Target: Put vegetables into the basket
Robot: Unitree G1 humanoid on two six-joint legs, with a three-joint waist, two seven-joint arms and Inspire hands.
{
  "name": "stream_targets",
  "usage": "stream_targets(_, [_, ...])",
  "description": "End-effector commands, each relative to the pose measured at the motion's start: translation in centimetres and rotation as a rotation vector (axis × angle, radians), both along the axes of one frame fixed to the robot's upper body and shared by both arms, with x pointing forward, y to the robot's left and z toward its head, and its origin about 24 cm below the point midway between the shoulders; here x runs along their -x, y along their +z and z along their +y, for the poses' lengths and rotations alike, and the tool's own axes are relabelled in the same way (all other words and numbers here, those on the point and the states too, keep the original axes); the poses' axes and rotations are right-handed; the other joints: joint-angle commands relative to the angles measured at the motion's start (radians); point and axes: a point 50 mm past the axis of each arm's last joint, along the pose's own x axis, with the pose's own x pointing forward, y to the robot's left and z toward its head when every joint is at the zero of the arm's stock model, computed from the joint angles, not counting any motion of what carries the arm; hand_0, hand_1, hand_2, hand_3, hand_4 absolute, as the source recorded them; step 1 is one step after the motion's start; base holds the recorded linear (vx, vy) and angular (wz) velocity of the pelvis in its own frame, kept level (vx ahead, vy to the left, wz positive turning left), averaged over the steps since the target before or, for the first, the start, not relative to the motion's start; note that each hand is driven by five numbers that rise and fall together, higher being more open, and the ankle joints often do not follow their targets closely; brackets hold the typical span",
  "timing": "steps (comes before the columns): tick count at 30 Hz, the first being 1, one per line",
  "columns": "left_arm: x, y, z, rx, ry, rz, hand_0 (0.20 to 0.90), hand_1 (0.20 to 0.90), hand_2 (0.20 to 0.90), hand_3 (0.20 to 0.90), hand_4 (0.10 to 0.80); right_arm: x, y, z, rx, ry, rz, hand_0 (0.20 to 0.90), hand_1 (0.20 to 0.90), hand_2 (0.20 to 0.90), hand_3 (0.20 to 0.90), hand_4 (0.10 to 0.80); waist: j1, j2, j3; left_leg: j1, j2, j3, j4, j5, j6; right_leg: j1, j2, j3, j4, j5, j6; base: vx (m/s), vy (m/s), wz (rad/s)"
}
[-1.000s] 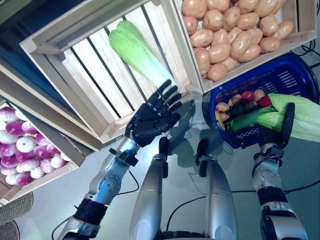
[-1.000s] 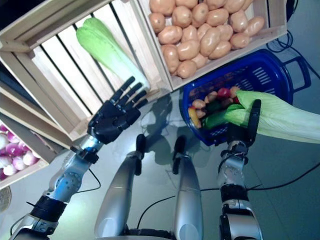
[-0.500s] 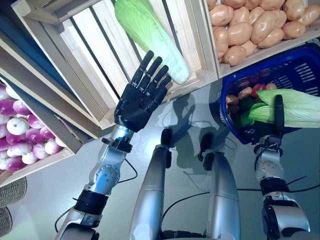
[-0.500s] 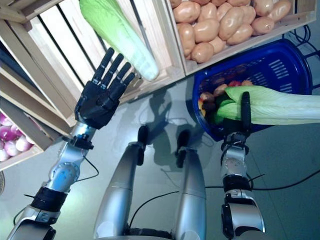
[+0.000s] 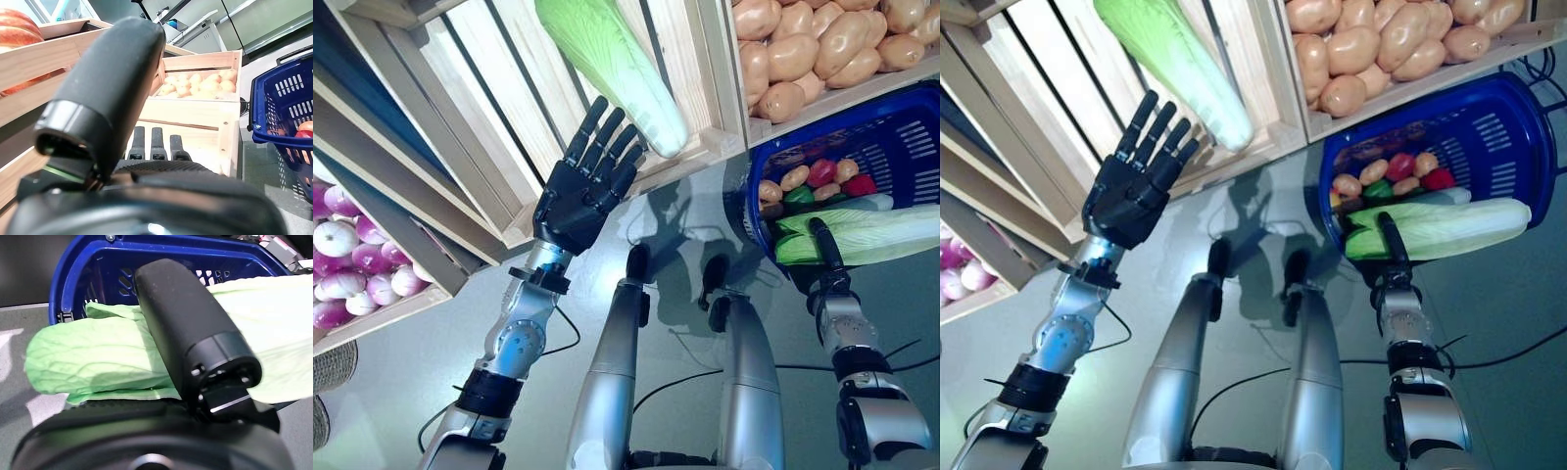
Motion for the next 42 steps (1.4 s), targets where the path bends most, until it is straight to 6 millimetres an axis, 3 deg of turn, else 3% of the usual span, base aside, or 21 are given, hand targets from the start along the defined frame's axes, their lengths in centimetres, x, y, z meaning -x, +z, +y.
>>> stream_targets(1, [1.6, 4.7, -0.8, 0.059, -0.046, -0.249, 0.9, 0.9, 0.9, 0.9, 0.8, -0.3, 3.5, -2.8, 0.049, -0.064, -0.065, 0.5, 0.5, 0.5, 0.5, 0.533, 0.025, 0.002, -0.005, 0.033, -0.023, 0.029, -0.057, -0.018, 0.028, 0.077, 0.012, -0.014, -0.017, 0.057, 0.006, -0.059, -0.047, 0.0])
stream_targets(2, [1.5, 4.8, -0.7, 0.059, -0.043, -0.247, 0.9, 0.9, 0.9, 0.9, 0.8, -0.4, 3.3, -2.6, 0.026, -0.064, -0.075, 0.9, 0.9, 0.9, 0.9, 0.8, 0.027, 0.002, -0.005, 0.024, -0.02, 0.031, -0.067, 0.007, 0.03, 0.071, 0.012, -0.023, -0.028, 0.078, 0.0, 0.09, -0.05, 0.02])
stream_targets(7, [1.5, 4.8, -0.9, 0.045, -0.04, -0.245, 0.9, 0.9, 0.9, 0.9, 0.8, -0.4, 3.2, -2.4, 0.002, -0.101, -0.07, 0.9, 0.9, 0.9, 0.9, 0.8, 0.028, -0.003, -0.005, 0.052, -0.024, 0.023, -0.073, -0.012, 0.029, 0.098, 0.015, -0.024, -0.036, 0.067, 0.01, 0.023, -0.042, 0.05])
stream_targets(9, [1.5, 4.9, -0.8, 0.042, -0.036, -0.247, 0.9, 0.9, 0.9, 0.9, 0.8, -0.4, 3.3, -2.3, 0.003, -0.117, -0.077, 0.9, 0.9, 0.9, 0.9, 0.8, 0.028, -0.004, -0.005, 0.046, -0.021, 0.027, -0.089, 0.017, 0.032, 0.094, 0.015, -0.034, -0.055, 0.091, 0.002, -0.023, -0.009, 0.02])
stream_targets(10, [1.5, 4.9, -0.8, 0.044, -0.035, -0.243, 0.9, 0.9, 0.9, 0.9, 0.8, -0.3, 3.2, -2.3, 0.001, -0.123, -0.076, 0.9, 0.9, 0.9, 0.9, 0.8, 0.028, -0.004, -0.005, 0.063, -0.022, 0.024, -0.088, -0.003, 0.03, 0.108, 0.017, -0.028, -0.051, 0.073, 0.008, 0.0, 0.0, 0.0])
stream_targets(11, [1.5, 4.9, -0.6, 0.049, -0.035, -0.238, 0.9, 0.9, 0.9, 0.9, 0.8, -0.3, 3.3, -2.4, 0.004, -0.129, -0.077, 0.9, 0.9, 0.9, 0.9, 0.8, 0.028, -0.004, -0.005, 0.055, -0.02, 0.028, -0.098, 0.02, 0.032, 0.101, 0.016, -0.036, -0.06, 0.091, 0.001, 0.0, 0.0, 0.0])
stream_targets(20, [1.5, 5.1, -0.5, 0.036, -0.042, -0.245, 0.9, 0.9, 0.9, 0.9, 0.8, -0.3, 4.4, -3.1, 0.072, -0.141, -0.082, 0.9, 0.9, 0.9, 0.9, 0.8, 0.03, -0.016, -0.005, 0.092, -0.016, 0.026, -0.13, 0.026, 0.026, 0.148, 0.023, -0.045, -0.104, 0.085, -0.006, 0.004, -0.012, 0.01])
stream_targets(26, [1.5, 5.5, -0.1, -0.064, 0.011, -0.294, 0.9, 0.9, 0.9, 0.9, 0.8, -0.2, 3.4, -3.0, 0.095, -0.113, 0.018, 0.9, 0.9, 0.9, 0.9, 0.8, 0.033, -0.021, -0.005, 0.118, -0.013, 0.028, -0.15, 0.028, 0.025, 0.174, 0.023, -0.05, -0.129, 0.084, -0.011, 0.0, 0.0, 0.0])
stream_targets(27, [1.8, 6.0, 0.0, -0.2, 0.082, -0.379, 0.9, 0.9, 0.9, 0.9, 0.8, -0.1, 3.3, -2.9, 0.102, -0.1, 0.019, 0.9, 0.9, 0.9, 0.9, 0.8, 0.034, -0.019, -0.005, 0.121, -0.012, 0.028, -0.154, 0.029, 0.025, 0.176, 0.023, -0.052, -0.131, 0.083, -0.013, 0.0, 0.0, 0.0])
stream_targets(32, [2.5, 8.8, 0.4, -0.496, 0.304, -0.601, 0.9, 0.9, 0.9, 0.9, 0.8, 0.1, 2.8, -2.8, 0.196, -0.034, 0.038, 0.9, 0.9, 0.9, 0.9, 0.8, 0.028, -0.009, -0.005, 0.139, -0.005, 0.038, -0.169, 0.033, 0.025, 0.187, 0.022, -0.048, -0.135, 0.077, -0.016, -0.002, 0.029, 0.0])
stream_targets(33, [2.6, 9.5, 0.4, -0.584, 0.39, -0.652, 0.9, 0.9, 0.9, 0.9, 0.8, 0.1, 2.6, -2.7, 0.222, -0.015, 0.041, 0.9, 0.9, 0.9, 0.9, 0.8, 0.027, -0.007, -0.005, 0.14, -0.004, 0.041, -0.169, 0.034, 0.023, 0.188, 0.021, -0.047, -0.135, 0.076, -0.017, 0.011, 0.072, -0.01])
stream_targets(34, [2.7, 10.9, 0.9, -0.726, 0.636, -0.753, 0.9, 0.9, 0.9, 0.9, 0.8, 0.2, 2.4, -2.8, 0.257, 0.021, 0.067, 0.9, 0.9, 0.9, 0.9, 0.8, 0.022, -0.004, -0.005, 0.141, -0.002, 0.047, -0.165, 0.035, 0.022, 0.187, 0.02, -0.046, -0.13, 0.075, -0.018, 0.012, 0.07, 0.0])
stream_targets(37, [2.3, 13.2, 1.6, -0.873, 0.843, -0.821, 0.9, 0.9, 0.9, 0.9, 0.8, 0.7, 1.6, -2.4, 0.261, 0.085, 0.048, 0.9, 0.9, 0.9, 0.9, 0.8, 0.011, -0.004, -0.005, 0.132, 0.0, 0.056, -0.152, 0.037, 0.021, 0.175, 0.018, -0.042, -0.109, 0.067, -0.019, 0.004, 0.061, -0.02])
stream_targets(42, [2.1, 14.2, 2.4, -1.135, 1.09, -0.949, 0.9, 0.9, 0.9, 0.9, 0.8, 1.9, -0.3, 0.0, 0.322, 0.175, 0.011, 0.9, 0.9, 0.9, 0.9, 0.8, -0.021, -0.004, -0.005, 0.135, 0.012, 0.079, -0.159, 0.043, 0.015, 0.167, 0.023, -0.024, -0.116, 0.073, -0.012, -0.015, 0.088, -0.04])
